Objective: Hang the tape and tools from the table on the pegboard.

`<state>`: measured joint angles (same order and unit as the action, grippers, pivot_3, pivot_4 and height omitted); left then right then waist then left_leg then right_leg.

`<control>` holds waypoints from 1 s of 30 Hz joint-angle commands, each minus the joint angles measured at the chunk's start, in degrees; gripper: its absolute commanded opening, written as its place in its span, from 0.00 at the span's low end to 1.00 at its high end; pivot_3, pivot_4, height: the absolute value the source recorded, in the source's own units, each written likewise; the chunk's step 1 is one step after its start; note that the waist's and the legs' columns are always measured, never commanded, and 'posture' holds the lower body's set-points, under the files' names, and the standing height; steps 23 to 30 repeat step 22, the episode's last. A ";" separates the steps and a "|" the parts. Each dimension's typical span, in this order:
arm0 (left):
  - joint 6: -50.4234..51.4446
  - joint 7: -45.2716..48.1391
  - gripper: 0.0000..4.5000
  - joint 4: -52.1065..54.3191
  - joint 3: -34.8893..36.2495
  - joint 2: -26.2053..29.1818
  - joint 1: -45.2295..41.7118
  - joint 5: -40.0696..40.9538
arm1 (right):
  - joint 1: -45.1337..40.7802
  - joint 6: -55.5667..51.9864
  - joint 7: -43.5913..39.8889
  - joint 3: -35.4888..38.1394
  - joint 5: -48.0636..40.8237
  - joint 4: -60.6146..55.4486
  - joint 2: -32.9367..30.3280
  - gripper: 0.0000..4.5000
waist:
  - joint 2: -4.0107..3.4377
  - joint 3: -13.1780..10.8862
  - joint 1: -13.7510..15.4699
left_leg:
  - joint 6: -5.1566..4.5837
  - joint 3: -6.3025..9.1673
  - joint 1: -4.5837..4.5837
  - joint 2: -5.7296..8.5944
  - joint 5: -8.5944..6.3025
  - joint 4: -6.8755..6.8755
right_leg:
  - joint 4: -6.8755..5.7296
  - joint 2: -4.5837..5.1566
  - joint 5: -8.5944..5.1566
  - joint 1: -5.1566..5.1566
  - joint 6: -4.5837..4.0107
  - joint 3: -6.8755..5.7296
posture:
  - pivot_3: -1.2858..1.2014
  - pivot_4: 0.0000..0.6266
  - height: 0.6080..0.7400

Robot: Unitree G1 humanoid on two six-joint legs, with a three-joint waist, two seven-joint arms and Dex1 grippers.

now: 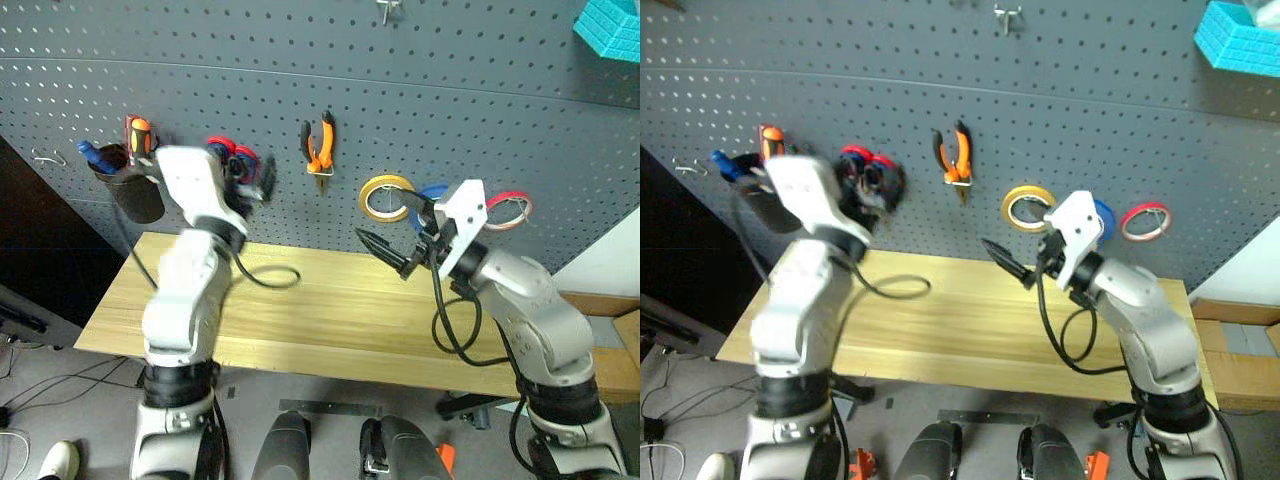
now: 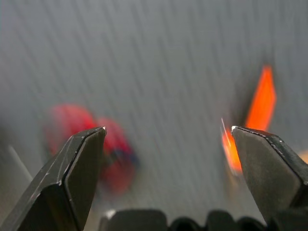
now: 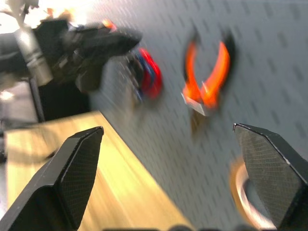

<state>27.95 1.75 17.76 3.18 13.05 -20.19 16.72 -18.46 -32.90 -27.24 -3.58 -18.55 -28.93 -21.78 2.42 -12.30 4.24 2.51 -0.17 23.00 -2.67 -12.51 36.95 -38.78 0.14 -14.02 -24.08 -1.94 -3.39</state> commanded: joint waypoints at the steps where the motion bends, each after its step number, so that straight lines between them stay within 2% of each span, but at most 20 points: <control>1: 0.81 -0.20 1.00 0.69 -4.11 -2.64 4.45 -2.00 | 6.09 1.90 5.83 0.84 5.31 -1.34 0.24 1.00 | -0.01 0.63 -0.06 | 0.01 -0.01 0.00 0.02 0.00 0.00 | 0.01 -0.03 0.00 -0.01 0.00 0.00 | 0.55 0.13 1.00; 5: -0.96 0.05 1.00 -5.52 -4.22 -5.23 5.37 -3.38 | 11.84 3.98 13.62 2.71 10.32 3.35 3.51 1.00 | -0.05 1.98 -0.77 | 0.00 -0.03 -0.02 0.12 0.00 0.06 | 0.05 -0.15 0.00 0.00 0.00 -0.02 | 0.54 0.09 1.00; 11: -0.73 -0.80 1.00 -15.54 -3.39 -4.57 3.18 -7.20 | 14.14 4.24 20.02 4.40 14.43 10.99 6.57 1.00 | -0.24 4.43 -2.04 | -0.02 -0.06 -0.10 0.12 0.01 0.05 | 0.06 -0.24 0.01 0.05 0.01 -0.02 | 0.53 0.04 1.00; 19: -1.26 -2.33 1.00 -18.23 1.77 -6.30 3.37 -6.49 | 15.98 9.19 22.16 5.01 16.34 18.43 8.47 1.00 | -0.27 6.07 -2.96 | -0.03 -0.10 -0.10 0.12 0.00 0.05 | 0.06 -0.32 0.01 0.05 0.00 0.07 | 0.53 0.01 1.00; 30: -1.38 -2.18 1.00 -17.17 2.23 -6.50 4.28 -6.89 | 15.47 10.00 22.27 5.08 16.24 19.31 8.96 1.00 | -0.28 6.30 -2.98 | -0.03 -0.10 -0.14 0.11 0.00 0.05 | 0.03 -0.37 0.01 0.05 0.01 0.09 | 0.53 0.00 1.00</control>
